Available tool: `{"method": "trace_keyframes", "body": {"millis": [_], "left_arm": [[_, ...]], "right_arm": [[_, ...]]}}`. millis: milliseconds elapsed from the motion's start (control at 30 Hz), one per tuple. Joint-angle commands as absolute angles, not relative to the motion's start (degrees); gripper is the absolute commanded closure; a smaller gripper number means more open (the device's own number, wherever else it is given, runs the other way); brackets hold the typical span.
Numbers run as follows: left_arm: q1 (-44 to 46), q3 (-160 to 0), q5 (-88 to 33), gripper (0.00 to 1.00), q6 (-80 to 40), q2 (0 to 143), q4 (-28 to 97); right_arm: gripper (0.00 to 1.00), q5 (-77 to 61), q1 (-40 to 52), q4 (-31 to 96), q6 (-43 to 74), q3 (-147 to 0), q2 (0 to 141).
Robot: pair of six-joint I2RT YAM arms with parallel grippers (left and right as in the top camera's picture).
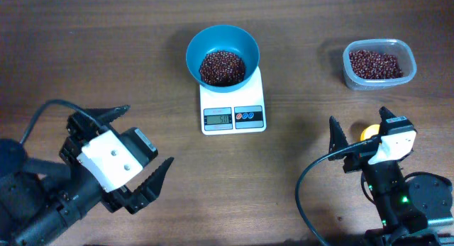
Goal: Scoop item into bowl and weigh 50g on scale
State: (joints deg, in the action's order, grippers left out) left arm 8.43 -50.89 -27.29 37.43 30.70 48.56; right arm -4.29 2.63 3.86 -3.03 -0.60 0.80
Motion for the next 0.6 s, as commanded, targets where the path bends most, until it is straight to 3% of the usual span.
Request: {"method": "trace_keyframes", "body": {"millis": [0, 167, 333, 433, 567], "left_arm": [[8.0, -45.8, -28.3, 0.01, 36.4, 26.4, 44.9], [5.5, -40.2, -27.8, 0.01, 27.8, 24.7, 40.6], [5.5, -24.6, -27.1, 0.01, 24.5, 16.6, 24.7], [5.5, -21.9, -22.6, 0.01, 15.6, 11.7, 24.5], [5.5, -17.9, -21.5, 0.01, 15.7, 6.2, 24.4]], "right_arm": [[0.01, -4.0, 3.1, 4.3, -3.0, -0.3, 0.2], [0.01, -4.0, 3.1, 4.3, -3.0, -0.3, 0.2], [0.01, -4.0, 3.1, 4.3, -3.0, -0.3, 0.2], [0.01, -4.0, 3.1, 4.3, -3.0, -0.3, 0.2], [0.01, -4.0, 3.1, 4.3, -3.0, -0.3, 0.2]]}}
